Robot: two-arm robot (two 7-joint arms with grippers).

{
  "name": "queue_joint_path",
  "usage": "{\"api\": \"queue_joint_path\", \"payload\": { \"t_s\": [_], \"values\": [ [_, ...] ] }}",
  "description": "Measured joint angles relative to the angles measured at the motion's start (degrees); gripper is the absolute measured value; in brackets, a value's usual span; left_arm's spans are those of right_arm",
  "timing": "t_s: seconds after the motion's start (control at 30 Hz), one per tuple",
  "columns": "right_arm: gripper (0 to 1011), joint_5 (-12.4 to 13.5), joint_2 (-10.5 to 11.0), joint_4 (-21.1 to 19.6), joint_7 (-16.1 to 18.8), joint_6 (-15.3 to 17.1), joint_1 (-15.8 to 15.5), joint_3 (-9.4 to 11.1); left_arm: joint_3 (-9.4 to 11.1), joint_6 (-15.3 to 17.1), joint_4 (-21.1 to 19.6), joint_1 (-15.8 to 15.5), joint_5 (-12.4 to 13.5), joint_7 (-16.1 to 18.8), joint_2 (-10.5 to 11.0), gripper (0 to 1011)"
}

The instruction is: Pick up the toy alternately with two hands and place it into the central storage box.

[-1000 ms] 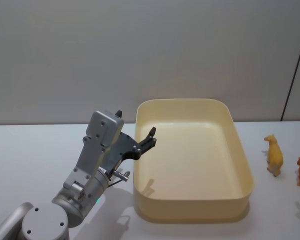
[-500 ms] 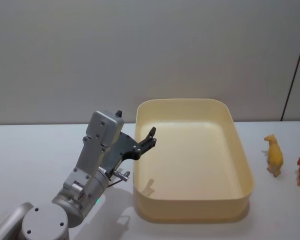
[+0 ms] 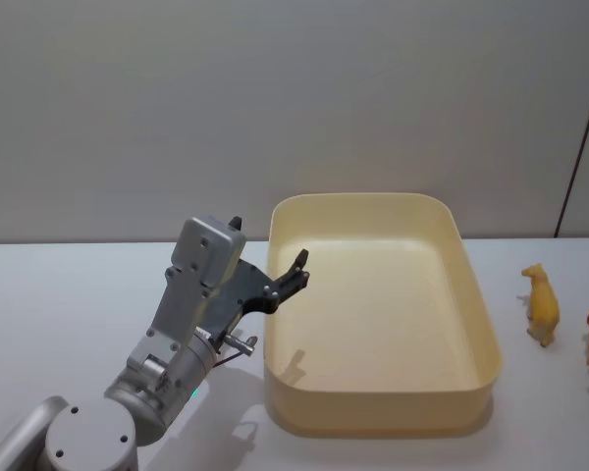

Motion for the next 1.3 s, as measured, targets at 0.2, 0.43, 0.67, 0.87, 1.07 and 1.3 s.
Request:
{"api": "queue_joint_path", "payload": {
  "t_s": [0.2,0.43,0.67,0.87,1.07,1.3],
  "values": [
    [807,-1.30,-0.82,2.16,0.71,0.34,1.68,-0.69,0.00,0.00,0.00,0.00,0.00,0.00,0.00,1001],
    [575,-2.18,-1.39,3.62,1.20,0.60,2.82,-1.16,0.00,0.00,0.00,0.00,0.00,0.00,0.00,1001],
    [392,-2.59,-1.63,4.26,1.50,0.68,3.28,-1.36,0.00,0.00,0.00,0.00,0.00,0.00,0.00,1001],
    [295,-2.46,-1.41,3.57,2.66,0.37,2.67,-1.30,0.00,0.00,0.00,0.00,0.00,0.00,0.00,1001],
    [295,-1.44,-0.67,1.74,5.08,-0.99,1.29,-0.90,0.00,0.00,0.00,0.00,0.00,0.00,0.00,1001],
    [295,0.93,0.52,-1.67,8.77,-3.03,-0.61,-0.10,0.00,0.00,0.00,0.00,0.00,0.00,0.00,1001]
  ]
}}
